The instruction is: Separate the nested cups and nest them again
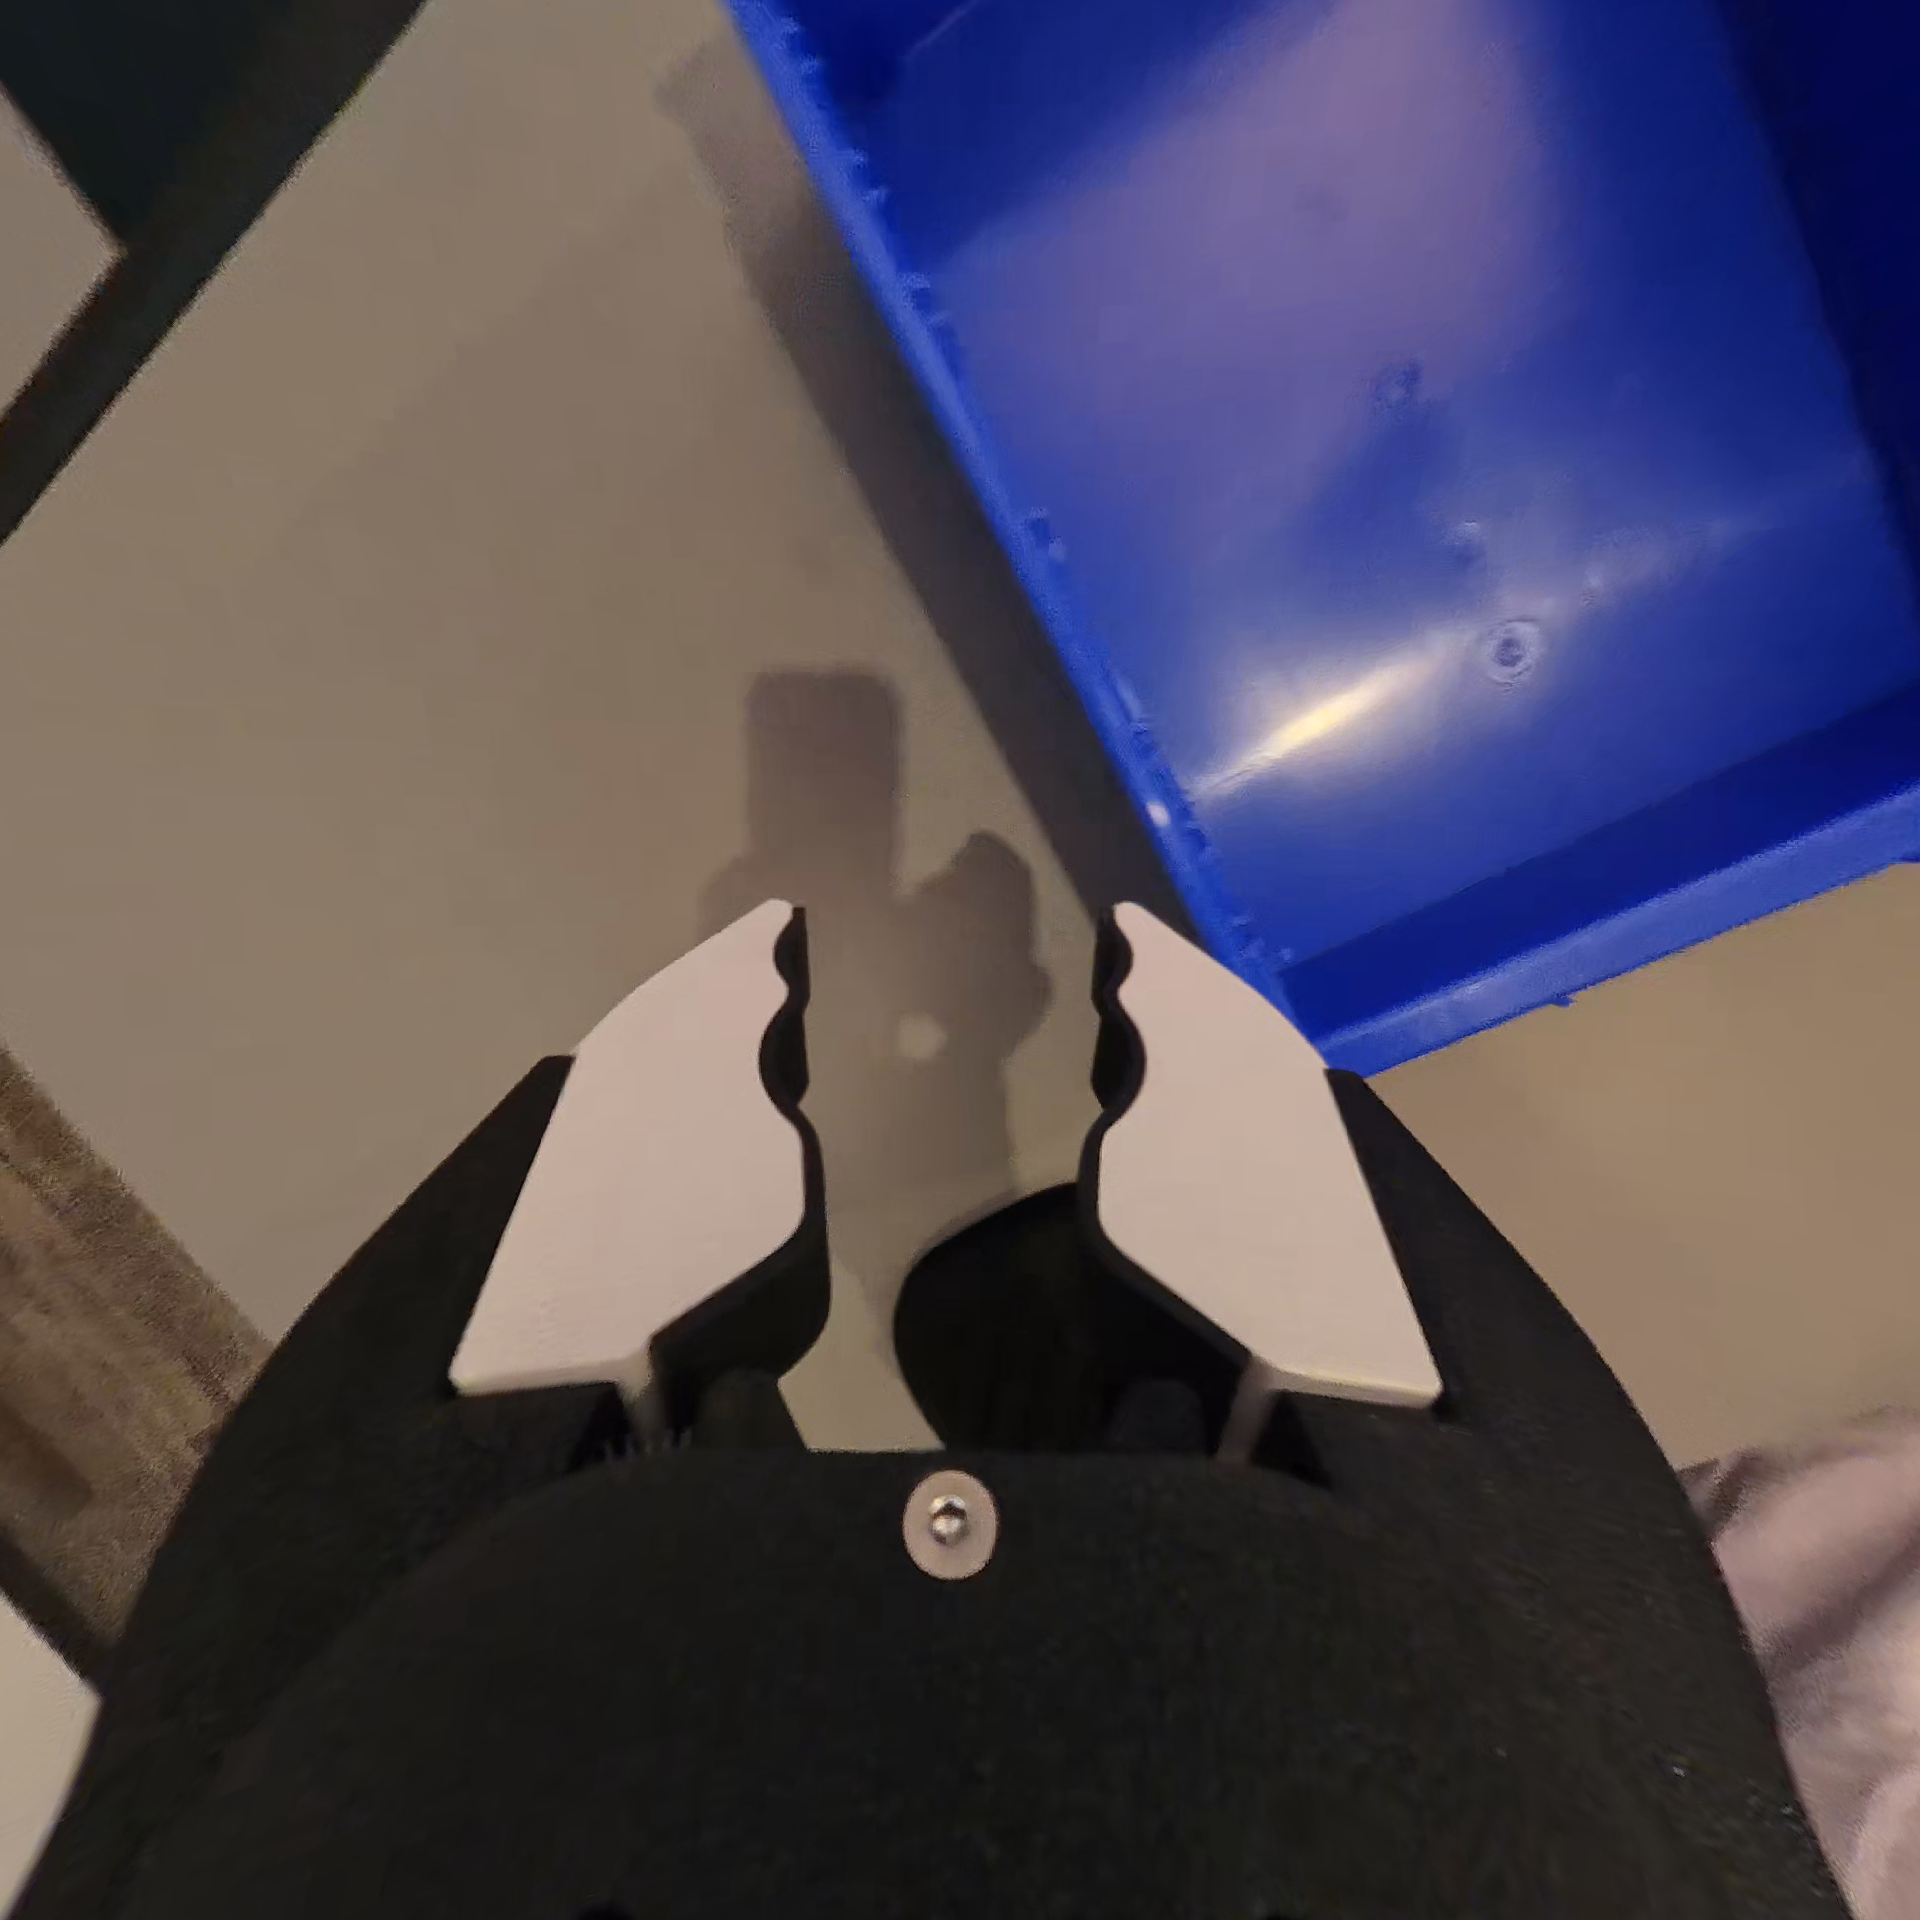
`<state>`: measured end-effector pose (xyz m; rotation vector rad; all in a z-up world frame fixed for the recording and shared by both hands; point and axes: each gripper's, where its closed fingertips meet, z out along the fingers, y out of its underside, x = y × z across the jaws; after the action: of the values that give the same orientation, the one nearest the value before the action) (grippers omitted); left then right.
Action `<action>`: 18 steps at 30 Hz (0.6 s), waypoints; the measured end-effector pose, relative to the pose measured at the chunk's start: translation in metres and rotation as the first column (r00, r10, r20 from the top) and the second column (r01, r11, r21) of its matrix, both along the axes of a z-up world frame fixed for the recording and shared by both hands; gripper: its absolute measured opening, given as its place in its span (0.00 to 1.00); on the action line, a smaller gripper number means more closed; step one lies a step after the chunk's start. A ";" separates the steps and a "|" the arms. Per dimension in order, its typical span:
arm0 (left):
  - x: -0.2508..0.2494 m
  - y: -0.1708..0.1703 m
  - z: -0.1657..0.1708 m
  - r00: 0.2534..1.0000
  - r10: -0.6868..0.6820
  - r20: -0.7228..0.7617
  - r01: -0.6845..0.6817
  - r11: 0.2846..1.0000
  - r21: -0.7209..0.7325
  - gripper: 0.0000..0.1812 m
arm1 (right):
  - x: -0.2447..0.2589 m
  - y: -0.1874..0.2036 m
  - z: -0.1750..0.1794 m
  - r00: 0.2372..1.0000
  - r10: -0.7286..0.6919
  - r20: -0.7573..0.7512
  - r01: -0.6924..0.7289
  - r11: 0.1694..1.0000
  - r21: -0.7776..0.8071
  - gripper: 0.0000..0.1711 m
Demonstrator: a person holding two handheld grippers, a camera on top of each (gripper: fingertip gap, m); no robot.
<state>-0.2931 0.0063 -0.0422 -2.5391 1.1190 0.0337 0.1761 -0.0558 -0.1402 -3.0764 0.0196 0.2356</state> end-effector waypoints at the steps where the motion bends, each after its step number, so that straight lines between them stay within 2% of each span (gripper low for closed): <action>1: -0.004 0.002 0.003 1.000 0.011 0.012 -0.012 1.000 0.005 0.29 | 0.000 0.000 0.000 1.000 -0.010 -0.006 0.010 1.000 0.000 0.03; 8: -0.028 0.011 0.014 0.993 0.068 0.101 -0.069 0.998 0.013 0.28 | 0.004 -0.002 0.000 0.999 -0.048 0.002 0.048 0.999 -0.003 0.03; 18: -0.042 0.013 0.022 0.982 0.072 0.173 -0.074 0.997 0.008 0.27 | 0.042 -0.024 0.008 0.993 -0.119 0.007 0.119 0.993 -0.023 0.03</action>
<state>-0.3356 0.0195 -0.0203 -2.5141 0.9559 -0.1566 0.2183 -0.0800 -0.1322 -3.0853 0.2060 0.2224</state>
